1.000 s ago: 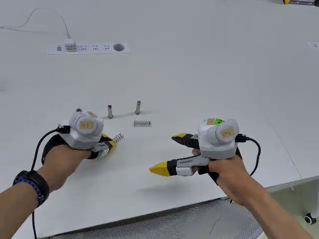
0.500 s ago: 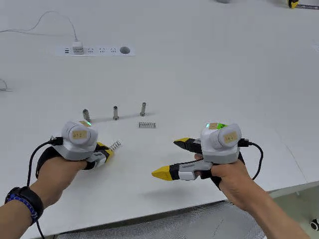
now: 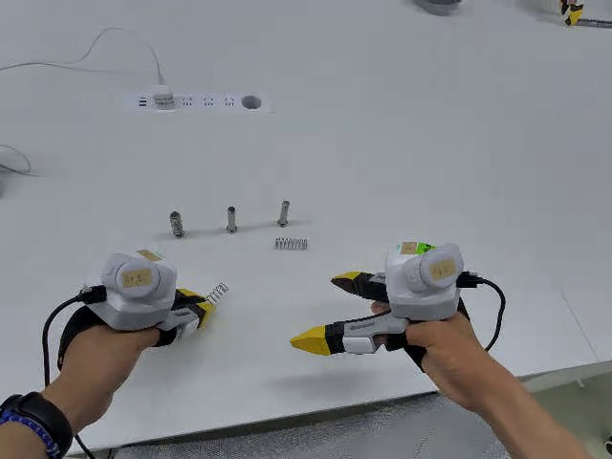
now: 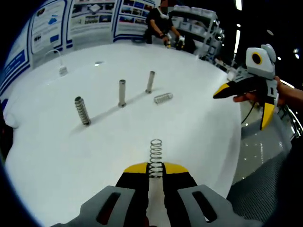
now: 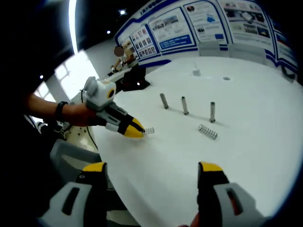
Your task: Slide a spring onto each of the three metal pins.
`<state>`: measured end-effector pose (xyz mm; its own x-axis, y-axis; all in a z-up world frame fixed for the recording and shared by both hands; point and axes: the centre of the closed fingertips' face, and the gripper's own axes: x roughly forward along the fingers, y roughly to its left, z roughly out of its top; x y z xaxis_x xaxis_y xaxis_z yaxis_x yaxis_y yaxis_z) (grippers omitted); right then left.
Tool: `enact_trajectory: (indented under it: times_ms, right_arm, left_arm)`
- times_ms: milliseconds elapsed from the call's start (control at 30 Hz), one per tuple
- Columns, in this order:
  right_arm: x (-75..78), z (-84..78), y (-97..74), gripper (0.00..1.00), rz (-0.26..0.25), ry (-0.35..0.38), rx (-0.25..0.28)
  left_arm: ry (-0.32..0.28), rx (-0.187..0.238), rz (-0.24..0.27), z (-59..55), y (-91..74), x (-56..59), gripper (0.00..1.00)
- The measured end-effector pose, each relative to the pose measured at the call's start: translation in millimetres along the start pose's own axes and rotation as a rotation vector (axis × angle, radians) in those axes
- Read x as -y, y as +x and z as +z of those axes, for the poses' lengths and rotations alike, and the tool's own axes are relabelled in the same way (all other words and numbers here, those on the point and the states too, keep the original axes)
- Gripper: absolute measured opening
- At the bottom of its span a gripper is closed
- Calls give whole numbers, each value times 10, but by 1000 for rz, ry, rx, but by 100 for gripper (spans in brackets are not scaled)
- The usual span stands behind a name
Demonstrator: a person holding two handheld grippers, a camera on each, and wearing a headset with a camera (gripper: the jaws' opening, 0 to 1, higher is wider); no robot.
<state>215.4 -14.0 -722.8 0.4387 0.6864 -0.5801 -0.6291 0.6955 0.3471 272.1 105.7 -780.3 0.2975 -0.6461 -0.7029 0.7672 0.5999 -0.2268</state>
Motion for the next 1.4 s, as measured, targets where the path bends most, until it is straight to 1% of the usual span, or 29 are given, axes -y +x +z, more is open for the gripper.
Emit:
enact_trajectory:
  times_ms: [133,233,333,367,467,567,633,700,733,800,900,933,1067,1133,1200,1400]
  right_arm:
    - [-44,23,18,79,12,5,5]
    - [-89,30,39,79,21,6,10]
    - [-127,33,68,79,30,13,16]
    - [-140,35,76,79,34,15,17]
    - [-186,56,100,78,48,16,21]
    - [-218,83,120,77,61,17,25]
    - [-243,113,132,76,71,17,31]
    - [-252,139,143,76,78,21,37]
    - [-258,158,147,75,83,26,43]
    - [-273,186,150,73,90,30,53]
    - [-290,213,155,73,98,32,59]
    - [-294,218,155,72,100,32,60]
    - [-303,231,155,71,105,49,67]
    - [-325,241,157,69,116,55,72]
    - [-344,253,158,66,125,61,78]
    - [-406,334,173,63,157,96,105]
  left_arm:
    - [-6,28,10,47,-113,9,10]
    - [2,35,16,61,-177,6,10]
    - [4,54,16,105,-267,21,10]
    - [9,57,16,118,-289,23,10]
    - [23,71,15,149,-328,-23,10]
    - [39,85,16,209,-387,-44,10]
    - [53,95,18,262,-432,-44,10]
    - [66,102,16,312,-479,-24,10]
    - [82,105,17,333,-506,-5,10]
    - [102,103,14,341,-524,8,10]
    - [131,101,1,351,-574,66,10]
    - [145,98,-3,339,-561,59,10]
    - [160,96,-20,360,-630,151,10]
    - [169,97,-29,370,-633,190,10]
    - [181,101,-44,397,-641,265,10]
    - [256,100,-86,468,-624,514,10]
